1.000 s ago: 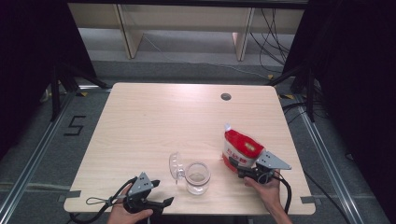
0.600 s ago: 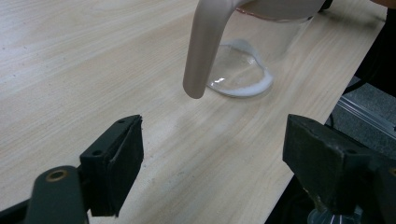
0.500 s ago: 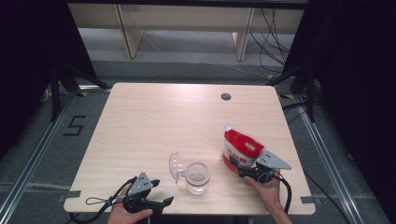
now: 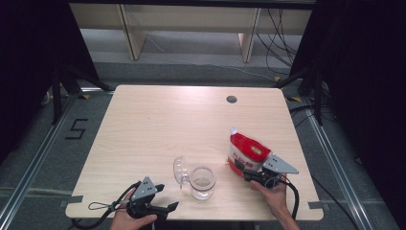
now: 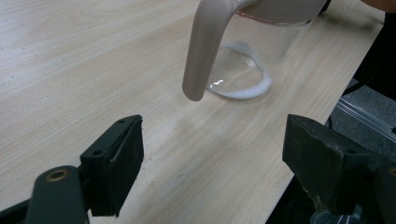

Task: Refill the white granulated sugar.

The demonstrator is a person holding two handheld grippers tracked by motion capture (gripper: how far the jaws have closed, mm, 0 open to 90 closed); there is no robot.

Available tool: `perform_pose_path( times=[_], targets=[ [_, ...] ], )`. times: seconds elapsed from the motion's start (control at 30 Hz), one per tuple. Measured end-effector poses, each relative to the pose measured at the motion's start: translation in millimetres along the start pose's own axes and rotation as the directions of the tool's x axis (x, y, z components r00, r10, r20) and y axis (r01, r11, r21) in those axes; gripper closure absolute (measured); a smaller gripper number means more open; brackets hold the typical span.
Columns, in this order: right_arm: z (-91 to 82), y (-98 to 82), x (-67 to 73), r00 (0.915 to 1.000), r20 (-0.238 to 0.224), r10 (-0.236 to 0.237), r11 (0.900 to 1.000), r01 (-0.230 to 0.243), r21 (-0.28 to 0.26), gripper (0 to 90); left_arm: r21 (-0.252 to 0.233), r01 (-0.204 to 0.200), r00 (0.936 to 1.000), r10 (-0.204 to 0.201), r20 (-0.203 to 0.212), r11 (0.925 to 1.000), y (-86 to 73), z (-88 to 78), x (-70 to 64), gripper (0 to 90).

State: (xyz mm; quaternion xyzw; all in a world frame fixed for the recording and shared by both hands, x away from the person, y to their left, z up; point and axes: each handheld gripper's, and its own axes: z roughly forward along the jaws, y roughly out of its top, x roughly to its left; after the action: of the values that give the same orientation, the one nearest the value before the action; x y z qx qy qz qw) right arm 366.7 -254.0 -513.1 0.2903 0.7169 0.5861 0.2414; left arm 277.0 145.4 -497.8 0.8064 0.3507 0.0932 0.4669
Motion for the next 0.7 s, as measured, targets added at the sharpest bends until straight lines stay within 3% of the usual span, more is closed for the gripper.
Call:
perform_pose_path(
  times=[0.13,0.23,0.33,0.37,0.4,0.6,0.67,0.7],
  targets=[
    [0.4,-0.3,0.2,1.0,0.003,-0.006,1.0,0.006,-0.003,35.8,-0.002,0.006,1.0,-0.006,0.001,1.0,0.3,0.4,-0.6,20.2],
    [1.0,-1.0,2.6,0.9994,-0.008,0.033,0.999,-0.034,-0.026,35.5,0.003,0.0,1.0,0.0,-0.006,1.0,0.2,0.2,0.6,20.3],
    [2.1,-0.8,4.0,0.9991,-0.002,0.042,0.998,-0.042,-0.038,35.3,-0.007,0.006,1.0,-0.006,-0.002,1.0,0.0,1.1,-0.2,20.2],
    [2.3,-0.9,3.8,0.9992,-0.004,0.039,0.998,-0.039,-0.044,35.3,0.002,0.001,1.0,-0.001,-0.003,1.0,0.5,0.5,-0.3,20.2],
    [1.0,-0.9,2.7,0.9995,0.022,0.022,0.999,-0.021,-0.028,35.3,0.012,-0.012,0.9999,0.012,-0.003,0.9999,0.9,-0.5,0.0,20.2],
    [3.3,-0.6,4.3,0.9973,0.022,0.07,0.996,-0.069,-0.048,35.2,0.002,-0.03,0.9995,0.03,-0.005,0.9996,0.1,-1.7,0.2,20.3],
    [5.2,-1.5,3.1,0.9982,0.013,0.058,0.996,-0.057,-0.074,35.5,0.001,-0.032,0.9995,0.032,-0.008,0.9995,0.2,-1.8,0.0,20.3],
    [6.9,-2.0,0.8,0.9997,0.017,0.017,0.995,-0.016,-0.098,36.0,-0.002,-0.025,0.9997,0.025,-0.005,0.9997,0.1,-1.5,-0.7,20.3]
  ],
)
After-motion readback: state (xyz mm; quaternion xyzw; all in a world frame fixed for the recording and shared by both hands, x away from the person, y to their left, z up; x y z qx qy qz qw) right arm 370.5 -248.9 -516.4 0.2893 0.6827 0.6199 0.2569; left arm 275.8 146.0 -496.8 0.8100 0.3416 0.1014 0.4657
